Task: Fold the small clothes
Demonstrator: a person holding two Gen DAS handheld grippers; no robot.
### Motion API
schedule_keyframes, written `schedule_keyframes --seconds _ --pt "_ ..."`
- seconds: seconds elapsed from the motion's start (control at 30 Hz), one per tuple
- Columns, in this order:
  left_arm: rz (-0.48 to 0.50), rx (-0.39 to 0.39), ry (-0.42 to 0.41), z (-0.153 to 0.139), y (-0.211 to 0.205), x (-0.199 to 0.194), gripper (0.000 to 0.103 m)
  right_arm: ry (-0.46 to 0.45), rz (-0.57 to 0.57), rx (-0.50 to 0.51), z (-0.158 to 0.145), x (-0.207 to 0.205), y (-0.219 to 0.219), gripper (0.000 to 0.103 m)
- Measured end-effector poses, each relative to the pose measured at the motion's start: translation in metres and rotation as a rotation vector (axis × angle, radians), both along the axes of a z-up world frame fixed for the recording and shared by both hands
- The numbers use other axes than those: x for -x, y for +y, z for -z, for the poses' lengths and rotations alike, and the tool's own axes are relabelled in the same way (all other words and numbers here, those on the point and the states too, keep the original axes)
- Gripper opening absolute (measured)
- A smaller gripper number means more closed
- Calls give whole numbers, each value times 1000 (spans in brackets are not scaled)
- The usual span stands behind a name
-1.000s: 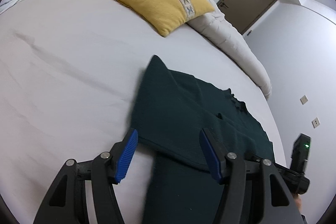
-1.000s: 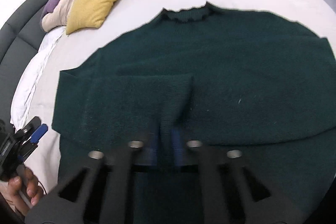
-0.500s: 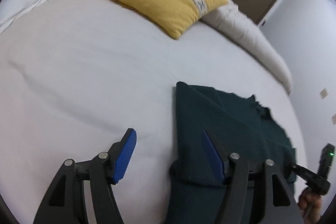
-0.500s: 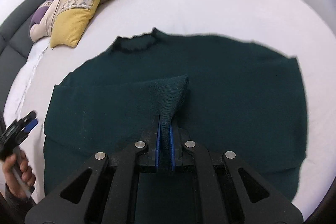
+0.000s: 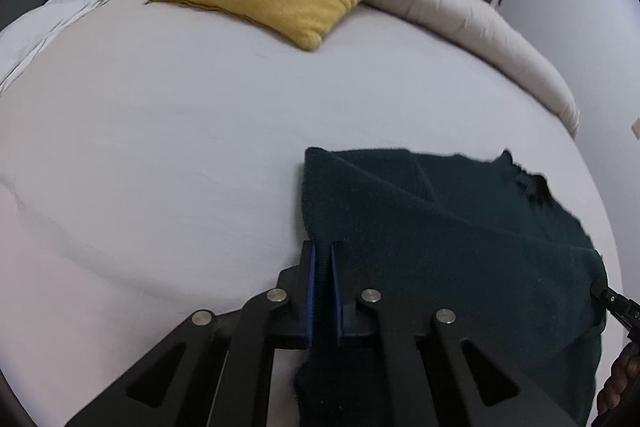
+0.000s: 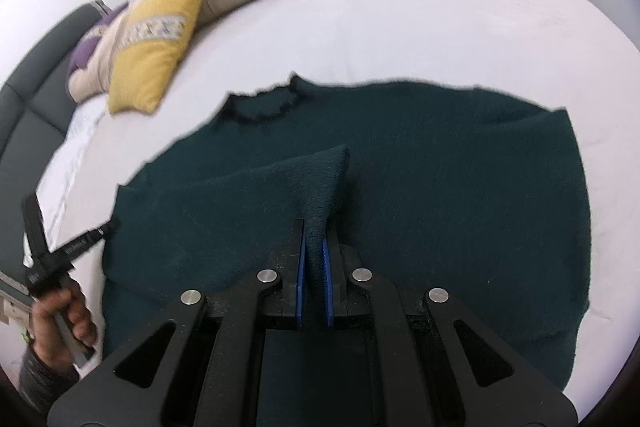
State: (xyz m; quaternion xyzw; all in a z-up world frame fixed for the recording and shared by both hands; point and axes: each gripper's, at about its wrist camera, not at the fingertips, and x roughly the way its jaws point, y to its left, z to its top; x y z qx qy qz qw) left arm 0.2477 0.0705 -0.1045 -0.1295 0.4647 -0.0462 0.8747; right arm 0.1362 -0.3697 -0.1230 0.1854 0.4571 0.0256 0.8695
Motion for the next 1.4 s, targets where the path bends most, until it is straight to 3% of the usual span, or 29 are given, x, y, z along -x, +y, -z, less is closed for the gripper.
schedule_keyframes --seconds 0.07,0.13,0.17,0.23,0.4,0.57,0.63,0.7,0.77,0.83,0.9,0.97,1.03,1.13,1.17,1.23,1.33,1.4 --pt "-7 -2 19 9 -1 -4 9 16 1 9 6 -6 0 6" --pt "5 -27 10 19 -4 -5 9 92 14 2 30 -13 -5 5" --pt "8 -32 5 18 -4 -5 9 81 23 -33 38 -12 -9 5" --pt "9 -23 3 15 -3 -5 9 64 42 -78 37 -8 -15 5" --pt "7 0 0 16 1 -5 13 55 46 -61 27 -6 -14 6" --pt "-26 20 -5 6 10 4 21 57 63 -168 40 -3 -31 10" --pt "-59 -12 -62 -11 14 18 21 62 87 -110 30 4 -30 15" --pt "-61 -23 -129 -29 11 35 21 2 113 -43 9 13 -25 16" --pt "-3 -49 -158 -36 -5 46 21 -73 69 -75 -7 19 -16 16" --pt "67 -87 -144 -28 -26 49 21 -86 2 -104 -9 18 1 16" --pt "89 -127 -54 0 -36 39 21 -29 -59 -70 7 12 21 16" --pt "89 -113 -63 13 -34 37 24 57 -51 -67 34 7 19 12" --pt "105 -122 -76 11 -35 38 25 0 -31 -151 40 16 1 6" --pt "129 -130 -72 8 -35 37 24 -6 10 -150 36 33 -17 6" --pt "125 -120 -71 7 -31 38 24 -4 30 -130 31 41 -22 13" --pt "104 -101 -69 2 -22 48 25 17 95 -55 21 58 -30 15" --pt "72 -88 -79 -10 -5 81 46 -26 136 -77 2 101 -46 20" --pt "73 -60 -91 -19 12 109 51 -59 152 -65 -8 138 -60 39"
